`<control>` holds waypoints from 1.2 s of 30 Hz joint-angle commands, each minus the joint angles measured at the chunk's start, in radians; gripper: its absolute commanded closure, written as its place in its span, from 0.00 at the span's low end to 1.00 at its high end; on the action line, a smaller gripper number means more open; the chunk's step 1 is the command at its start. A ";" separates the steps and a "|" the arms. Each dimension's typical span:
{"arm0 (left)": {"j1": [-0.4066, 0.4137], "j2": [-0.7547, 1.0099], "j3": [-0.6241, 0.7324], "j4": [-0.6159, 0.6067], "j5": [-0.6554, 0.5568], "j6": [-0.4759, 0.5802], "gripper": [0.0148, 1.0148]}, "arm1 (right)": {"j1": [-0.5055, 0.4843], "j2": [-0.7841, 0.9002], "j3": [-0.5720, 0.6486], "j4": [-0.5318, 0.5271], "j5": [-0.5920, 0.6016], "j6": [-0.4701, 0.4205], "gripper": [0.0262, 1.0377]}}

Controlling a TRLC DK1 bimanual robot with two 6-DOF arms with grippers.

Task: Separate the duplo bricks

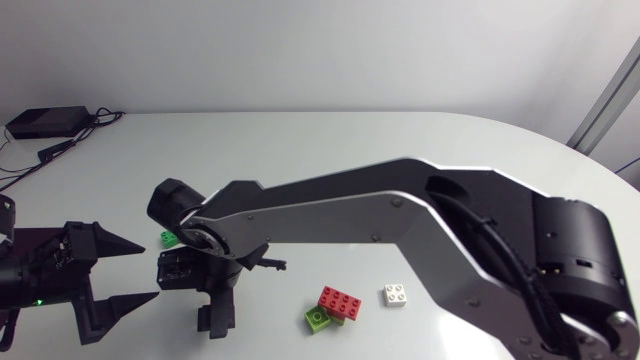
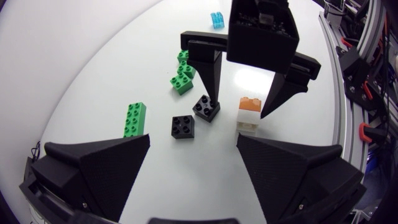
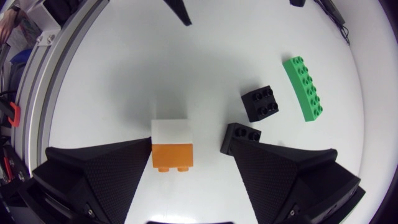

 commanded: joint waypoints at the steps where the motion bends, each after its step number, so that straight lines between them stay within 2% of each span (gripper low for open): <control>1: 0.009 -0.015 0.022 -0.016 0.015 0.035 0.04 | -0.006 -0.003 -0.023 -0.008 -0.020 -0.021 0.12; 3: 0.009 -0.018 0.019 -0.017 0.015 0.035 0.04 | -0.003 -0.006 -0.029 -0.016 -0.031 -0.026 0.15; 8: 0.011 -0.026 0.021 -0.022 0.015 0.035 0.04 | 0.005 -0.008 -0.036 -0.033 -0.027 -0.004 0.41; 11: 0.011 -0.030 0.019 -0.026 0.015 0.038 0.04 | 0.003 -0.009 -0.044 -0.034 -0.020 0.003 0.42; 14: 0.008 -0.033 0.021 -0.029 0.015 0.041 0.04 | 0.003 -0.009 -0.053 -0.040 -0.018 0.008 0.61; 16: 0.006 -0.038 0.022 -0.036 0.016 0.041 0.04 | 0.005 -0.014 -0.061 -0.040 -0.018 0.016 0.79; 19: 0.000 -0.047 0.022 -0.046 0.016 0.041 0.04 | 0.005 -0.029 -0.075 -0.060 -0.020 0.025 0.80; 25: -0.029 -0.056 0.024 -0.068 0.043 0.041 0.04 | 0.005 -0.178 -0.181 -0.019 -0.021 0.043 0.82; 29: -0.058 -0.059 0.047 -0.149 0.104 0.087 0.04 | -0.026 -0.301 -0.256 0.009 -0.018 0.066 0.82; 32: -0.126 -0.059 0.053 -0.158 0.133 0.078 0.04 | -0.058 -0.374 -0.294 0.026 -0.021 0.082 0.81; 36: -0.249 -0.056 0.073 -0.144 0.141 -0.002 0.04 | -0.072 -0.437 -0.337 0.047 -0.021 0.106 0.81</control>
